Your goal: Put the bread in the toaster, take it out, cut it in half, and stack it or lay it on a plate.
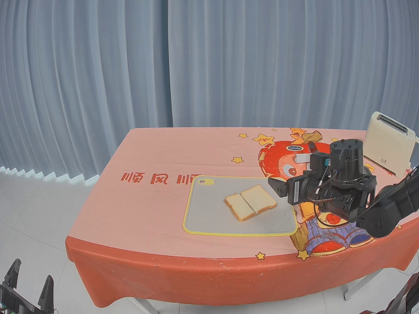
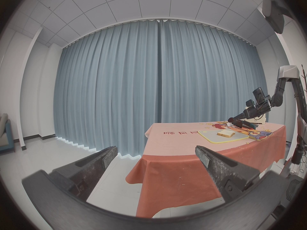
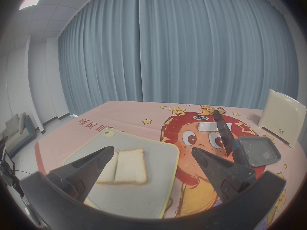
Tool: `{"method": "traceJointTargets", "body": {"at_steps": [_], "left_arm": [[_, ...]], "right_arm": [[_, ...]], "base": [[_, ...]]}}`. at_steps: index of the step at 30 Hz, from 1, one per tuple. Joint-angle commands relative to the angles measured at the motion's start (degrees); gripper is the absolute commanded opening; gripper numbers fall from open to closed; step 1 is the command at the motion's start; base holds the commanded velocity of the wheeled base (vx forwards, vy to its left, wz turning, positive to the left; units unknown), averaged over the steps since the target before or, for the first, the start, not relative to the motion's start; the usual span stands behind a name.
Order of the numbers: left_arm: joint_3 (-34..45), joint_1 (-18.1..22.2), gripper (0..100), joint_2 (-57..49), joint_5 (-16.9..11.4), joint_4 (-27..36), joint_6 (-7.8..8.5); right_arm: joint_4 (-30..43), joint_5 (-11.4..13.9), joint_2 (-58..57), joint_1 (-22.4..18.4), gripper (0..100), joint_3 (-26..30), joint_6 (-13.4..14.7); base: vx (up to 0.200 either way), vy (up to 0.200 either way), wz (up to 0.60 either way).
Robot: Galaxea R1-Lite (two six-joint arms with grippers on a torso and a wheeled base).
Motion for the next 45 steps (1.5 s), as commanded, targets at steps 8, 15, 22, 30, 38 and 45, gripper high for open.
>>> {"method": "traceJointTargets", "body": {"at_steps": [8, 15, 22, 30, 38, 45], "left_arm": [[1.0, 0.1, 100, -0.6, 0.0, 0.0, -0.01], [1.0, 0.0, 100, -0.6, 0.0, 0.0, -0.01], [1.0, 0.1, 100, -0.6, 0.0, 0.0, -0.01], [1.0, 0.1, 100, -0.6, 0.0, 0.0, -0.01], [1.0, 0.0, 100, -0.6, 0.0, 0.0, -0.01], [1.0, 0.1, 100, -0.6, 0.0, 0.0, -0.01]], "right_arm": [[11.1, 0.2, 3.2, -1.3, 100, -10.6, -0.8], [11.6, 0.1, 7.0, -2.2, 100, -12.2, -1.2], [11.6, 0.1, 9.4, -2.5, 100, -12.2, -2.0], [11.6, 0.1, 10.8, -1.9, 100, -12.3, -2.0], [11.5, 0.0, 12.0, -2.0, 100, -12.0, -2.0], [11.5, 0.0, 12.5, -1.8, 100, -11.9, -2.1]], "base": [[0.000, 0.000, 0.00], [0.000, 0.000, 0.00], [0.000, 0.000, 0.00], [0.000, 0.000, 0.00], [0.000, 0.000, 0.00], [0.000, 0.000, 0.00]]}}
